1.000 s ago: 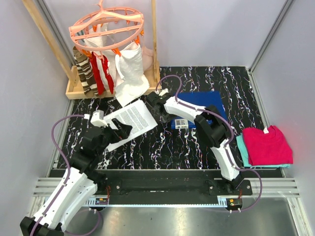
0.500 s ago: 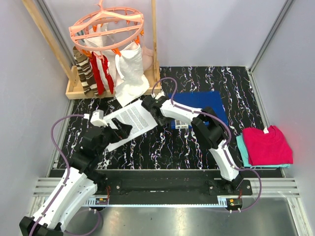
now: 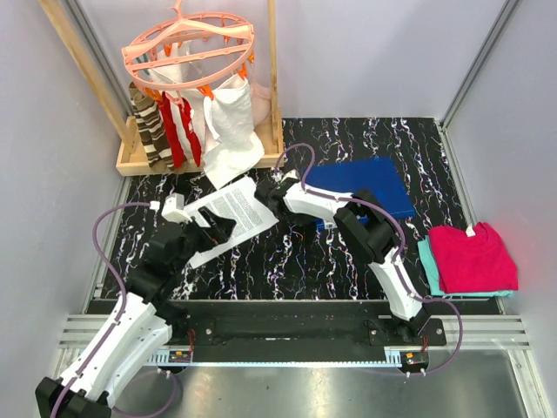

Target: Put the files into the folder

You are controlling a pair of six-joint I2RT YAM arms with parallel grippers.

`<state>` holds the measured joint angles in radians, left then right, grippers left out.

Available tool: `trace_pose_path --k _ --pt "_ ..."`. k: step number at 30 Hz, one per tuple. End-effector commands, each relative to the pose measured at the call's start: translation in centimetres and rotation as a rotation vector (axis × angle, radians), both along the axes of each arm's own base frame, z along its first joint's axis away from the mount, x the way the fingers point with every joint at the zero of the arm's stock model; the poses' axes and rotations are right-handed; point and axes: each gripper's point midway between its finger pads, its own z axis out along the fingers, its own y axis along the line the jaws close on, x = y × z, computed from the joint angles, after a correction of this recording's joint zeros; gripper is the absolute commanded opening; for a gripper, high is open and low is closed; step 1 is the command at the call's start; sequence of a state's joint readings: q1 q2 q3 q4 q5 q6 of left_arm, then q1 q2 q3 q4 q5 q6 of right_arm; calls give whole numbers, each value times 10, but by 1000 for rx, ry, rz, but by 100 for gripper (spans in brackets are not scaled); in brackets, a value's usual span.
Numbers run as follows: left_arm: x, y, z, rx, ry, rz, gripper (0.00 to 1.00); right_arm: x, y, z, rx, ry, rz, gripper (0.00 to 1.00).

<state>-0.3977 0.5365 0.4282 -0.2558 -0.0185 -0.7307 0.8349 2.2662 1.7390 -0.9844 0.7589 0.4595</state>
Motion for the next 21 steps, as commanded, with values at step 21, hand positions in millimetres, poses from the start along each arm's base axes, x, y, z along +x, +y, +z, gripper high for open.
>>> trace_pose_path --k 21 --pt "83 -133 -1 -365 143 -352 94 13 -24 96 23 -322 35 0"
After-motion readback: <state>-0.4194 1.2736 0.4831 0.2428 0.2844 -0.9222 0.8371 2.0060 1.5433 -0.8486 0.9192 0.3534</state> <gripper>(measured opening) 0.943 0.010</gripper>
